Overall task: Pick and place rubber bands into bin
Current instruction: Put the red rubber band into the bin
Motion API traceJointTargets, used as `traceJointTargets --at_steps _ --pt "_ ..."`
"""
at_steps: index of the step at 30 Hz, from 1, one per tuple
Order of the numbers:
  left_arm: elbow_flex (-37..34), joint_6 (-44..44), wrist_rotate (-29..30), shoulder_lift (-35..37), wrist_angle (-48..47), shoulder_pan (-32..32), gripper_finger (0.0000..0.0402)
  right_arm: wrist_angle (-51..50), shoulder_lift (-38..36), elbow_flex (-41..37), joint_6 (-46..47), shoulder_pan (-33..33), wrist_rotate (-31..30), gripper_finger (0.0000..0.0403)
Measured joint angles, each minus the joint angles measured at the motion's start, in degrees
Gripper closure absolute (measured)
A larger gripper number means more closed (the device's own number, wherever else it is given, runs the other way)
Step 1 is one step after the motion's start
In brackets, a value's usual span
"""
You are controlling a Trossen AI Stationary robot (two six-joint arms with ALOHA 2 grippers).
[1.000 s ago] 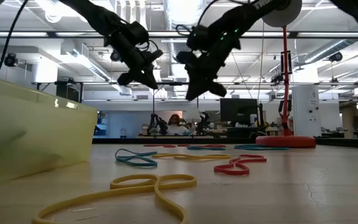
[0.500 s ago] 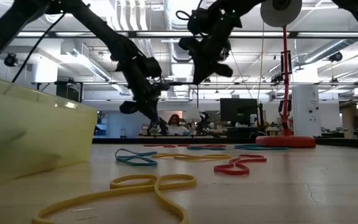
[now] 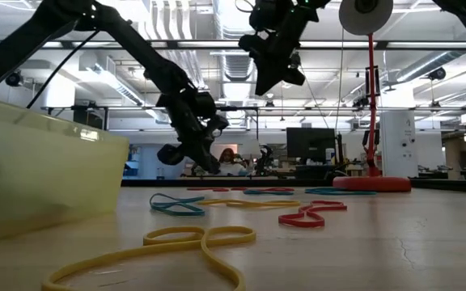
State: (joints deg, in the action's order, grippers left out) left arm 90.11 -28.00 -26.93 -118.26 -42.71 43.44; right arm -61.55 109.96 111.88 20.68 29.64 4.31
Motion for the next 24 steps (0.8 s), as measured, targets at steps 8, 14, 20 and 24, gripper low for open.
traceJointTargets --at_steps 8,14,20,24 --pt "1.57 -1.79 -0.02 -0.74 -0.23 0.07 0.0402 0.0 -0.08 -0.16 -4.58 0.14 -0.01 0.0394" --pt "7.88 6.05 6.28 -0.54 -0.55 -0.44 0.0402 -0.02 -0.08 -2.02 -5.72 0.47 0.0 0.0394" --pt "13.77 0.89 -1.97 0.09 -9.48 -2.15 0.0402 -1.3 -0.08 -3.03 -7.39 0.64 0.02 0.0394" --pt "13.23 -0.05 -5.63 0.55 -10.49 -5.21 0.0402 -1.71 -0.08 -3.03 -8.7 1.07 0.4 0.0394"
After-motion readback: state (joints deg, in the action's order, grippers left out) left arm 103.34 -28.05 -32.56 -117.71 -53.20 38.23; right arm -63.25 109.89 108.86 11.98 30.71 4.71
